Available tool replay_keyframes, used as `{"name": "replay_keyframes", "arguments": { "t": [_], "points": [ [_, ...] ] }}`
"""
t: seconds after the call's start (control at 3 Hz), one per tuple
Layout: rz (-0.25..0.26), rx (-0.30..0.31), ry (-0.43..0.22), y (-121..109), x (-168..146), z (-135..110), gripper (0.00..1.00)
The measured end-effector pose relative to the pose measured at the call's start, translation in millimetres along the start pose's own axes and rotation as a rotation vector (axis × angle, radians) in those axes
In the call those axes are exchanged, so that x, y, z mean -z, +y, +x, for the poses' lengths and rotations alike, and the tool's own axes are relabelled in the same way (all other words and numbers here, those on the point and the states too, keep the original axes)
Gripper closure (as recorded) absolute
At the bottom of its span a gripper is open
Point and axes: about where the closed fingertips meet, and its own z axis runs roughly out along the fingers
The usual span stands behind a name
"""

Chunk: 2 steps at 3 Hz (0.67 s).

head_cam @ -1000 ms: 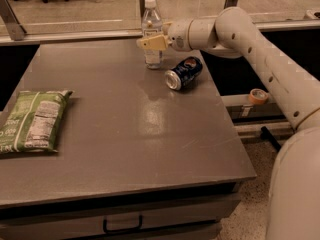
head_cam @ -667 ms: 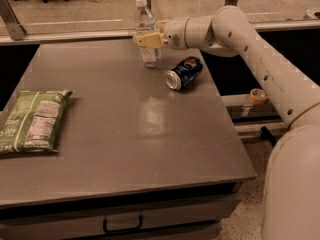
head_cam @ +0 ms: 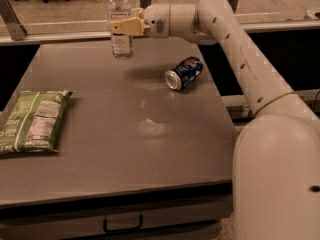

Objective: Move blue plastic bottle near green jalapeno chip bag

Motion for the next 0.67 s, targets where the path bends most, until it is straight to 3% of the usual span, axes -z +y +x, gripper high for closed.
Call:
{"name": "replay_keyframes", "arguments": {
  "t": [0.33,0.67],
  "points": [
    [-0.078,0.012,0.01,19,3,-7,1.0],
    [-0.082,-0.014,-0.038,31,-11,-9,1.0]
  ]
}}
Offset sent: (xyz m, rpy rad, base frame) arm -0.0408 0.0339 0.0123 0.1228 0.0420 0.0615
